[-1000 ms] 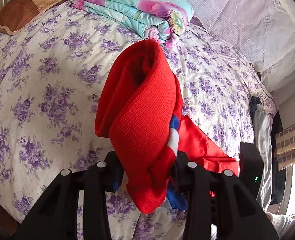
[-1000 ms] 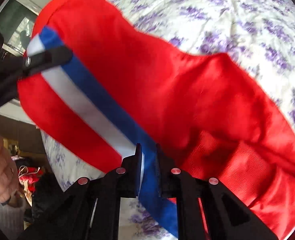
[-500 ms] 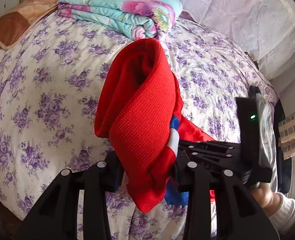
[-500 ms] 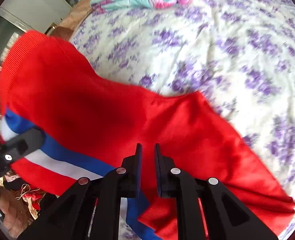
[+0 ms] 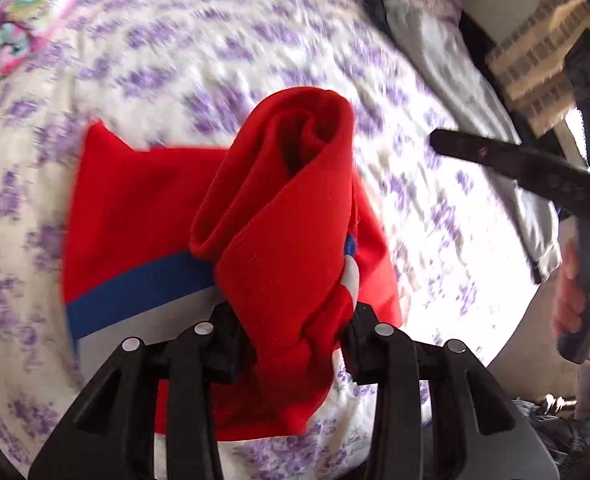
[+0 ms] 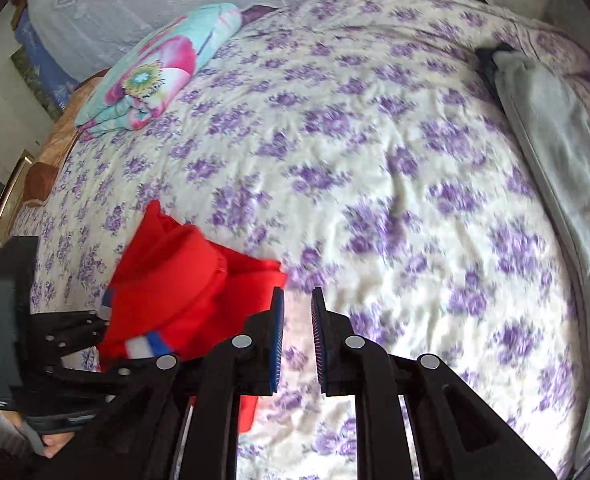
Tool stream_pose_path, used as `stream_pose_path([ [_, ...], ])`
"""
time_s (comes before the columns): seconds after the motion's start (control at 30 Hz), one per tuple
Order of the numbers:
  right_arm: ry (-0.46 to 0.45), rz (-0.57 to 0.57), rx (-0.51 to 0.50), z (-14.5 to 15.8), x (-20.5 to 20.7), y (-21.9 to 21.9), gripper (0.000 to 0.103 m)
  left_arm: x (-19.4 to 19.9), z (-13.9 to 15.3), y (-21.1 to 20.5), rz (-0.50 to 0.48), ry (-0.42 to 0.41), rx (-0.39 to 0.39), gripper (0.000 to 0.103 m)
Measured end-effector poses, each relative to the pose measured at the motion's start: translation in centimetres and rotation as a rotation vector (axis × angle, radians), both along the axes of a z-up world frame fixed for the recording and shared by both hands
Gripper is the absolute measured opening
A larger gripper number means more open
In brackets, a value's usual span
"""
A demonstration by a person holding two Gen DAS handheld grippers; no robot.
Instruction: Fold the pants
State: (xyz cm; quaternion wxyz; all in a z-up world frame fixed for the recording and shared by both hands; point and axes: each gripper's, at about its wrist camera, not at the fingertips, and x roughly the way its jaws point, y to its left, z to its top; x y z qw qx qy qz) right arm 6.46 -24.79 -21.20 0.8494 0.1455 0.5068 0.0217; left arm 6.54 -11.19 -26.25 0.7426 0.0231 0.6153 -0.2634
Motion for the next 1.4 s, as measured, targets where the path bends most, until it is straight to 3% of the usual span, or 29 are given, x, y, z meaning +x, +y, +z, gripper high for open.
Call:
stream_pose_path([
  [0.03,0.025,-0.020,0.015,-1.1,-0.7,-0.3,0.015,-0.3,-1.3,-1.3,-0.032,0.000,0.044,0.040],
  [0.1,0.057,-0.044,0.035,-2.8,-1.6,-0.5,0.015,-1.6,-0.3,-3.0,-0.112,-0.046,0.062,0.067],
  [0.23,0.028,-0.038,0.035,-2.1,-2.9,0.2,0.015,-3.5,4.7,-2.9,-0.181,-0.060,-0.086,0.072],
  [0.3,-0.006,-0.031,0.047,-1.0,-3.0,0.5,0.016,-3.6,6.9,-1.3,-0.151,-0.097,-0.135,0.074],
  [0.37,-0.042,-0.009,0.071,0.2,-3.0,1.2,0.016,-2.7,7.9,0.8,-0.069,-0.135,-0.123,0.079],
  [0.47,-0.063,0.050,0.106,1.4,-2.7,2.8,0.017,0.2,6.3,3.7,0.061,-0.112,-0.050,0.078],
  [0.57,-0.054,0.127,0.120,1.8,-2.4,4.9,0.017,2.6,3.8,5.2,0.139,-0.040,-0.068,0.075],
  [0.63,-0.005,0.159,0.085,0.5,-2.0,6.1,0.019,3.0,2.2,5.6,0.162,-0.013,-0.046,0.075],
  [0.77,0.140,0.185,-0.012,-5.1,-1.3,7.1,0.019,2.9,-0.3,5.4,0.165,0.001,0.007,0.075],
  [0.87,0.162,0.236,-0.044,-4.2,-0.5,7.6,0.019,2.7,-0.2,4.8,0.137,-0.016,0.065,0.076],
  [0.93,0.137,0.285,-0.075,-1.9,0.4,8.1,0.020,2.0,1.1,5.2,0.141,-0.022,0.035,0.075],
  [0.97,0.096,0.296,-0.077,-0.3,0.9,8.2,0.029,1.4,2.3,6.0,0.153,-0.042,0.009,0.075],
  [1.0,0.054,0.303,-0.080,1.2,1.5,8.3,0.043,0.6,3.3,6.8,0.169,-0.063,-0.010,0.075],
  [1.07,-0.019,0.330,-0.069,3.5,3.4,8.9,0.054,-1.0,4.8,8.7,0.200,-0.084,-0.049,0.076],
  [1.13,-0.039,0.387,-0.048,4.3,6.1,10.6,0.054,-2.4,5.3,10.1,0.233,-0.085,-0.061,0.076],
  [1.23,-0.048,0.446,-0.004,3.5,10.7,13.7,0.054,-3.6,4.9,11.6,0.292,-0.058,-0.084,0.075],
  [1.3,0.011,0.476,0.018,1.8,13.5,15.8,0.053,-3.7,4.3,12.0,0.315,-0.036,-0.100,0.075],
  [1.4,0.077,0.500,-0.029,-0.6,15.6,17.9,0.053,-3.5,3.6,11.6,0.319,-0.011,-0.153,0.069],
])
